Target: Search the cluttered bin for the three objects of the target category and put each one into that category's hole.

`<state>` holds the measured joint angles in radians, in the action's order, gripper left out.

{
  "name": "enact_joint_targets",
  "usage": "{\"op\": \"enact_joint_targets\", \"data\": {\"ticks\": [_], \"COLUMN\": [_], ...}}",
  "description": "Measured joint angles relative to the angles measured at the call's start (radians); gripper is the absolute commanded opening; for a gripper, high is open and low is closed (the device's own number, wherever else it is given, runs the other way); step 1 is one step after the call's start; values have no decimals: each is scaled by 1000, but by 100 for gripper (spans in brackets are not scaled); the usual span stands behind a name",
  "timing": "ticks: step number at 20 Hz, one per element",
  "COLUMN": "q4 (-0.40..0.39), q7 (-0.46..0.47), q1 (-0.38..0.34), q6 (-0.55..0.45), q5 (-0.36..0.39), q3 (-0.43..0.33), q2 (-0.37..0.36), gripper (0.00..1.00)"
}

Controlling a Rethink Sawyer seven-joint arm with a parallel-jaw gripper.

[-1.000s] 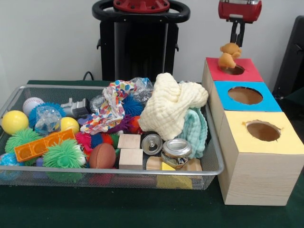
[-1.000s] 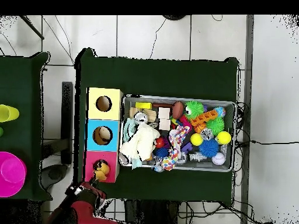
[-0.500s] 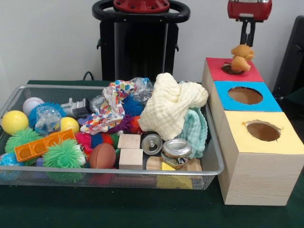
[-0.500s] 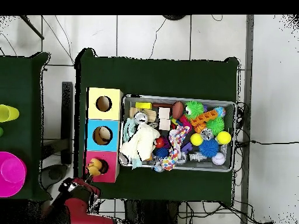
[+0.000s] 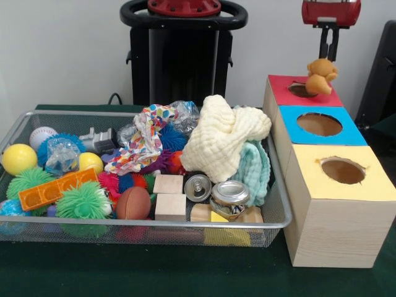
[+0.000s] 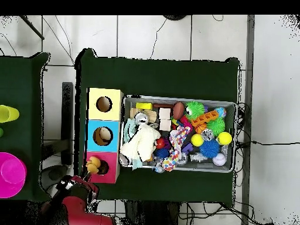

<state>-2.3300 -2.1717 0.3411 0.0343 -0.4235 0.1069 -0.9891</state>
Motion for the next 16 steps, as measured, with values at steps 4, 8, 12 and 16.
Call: {"op": "enact_joint_targets", "data": {"ticks": [4,8,12,16], "q4": [9,9,9,9], "q7": [0,0,0,0], "q1": [0,-4,-19,-38], "q6": [0,0,0,0], "q5": [0,0,0,0], "q3": [1,1,1,1], "q2": [4,10,15,18], "gripper": [0,0,0,0]}}
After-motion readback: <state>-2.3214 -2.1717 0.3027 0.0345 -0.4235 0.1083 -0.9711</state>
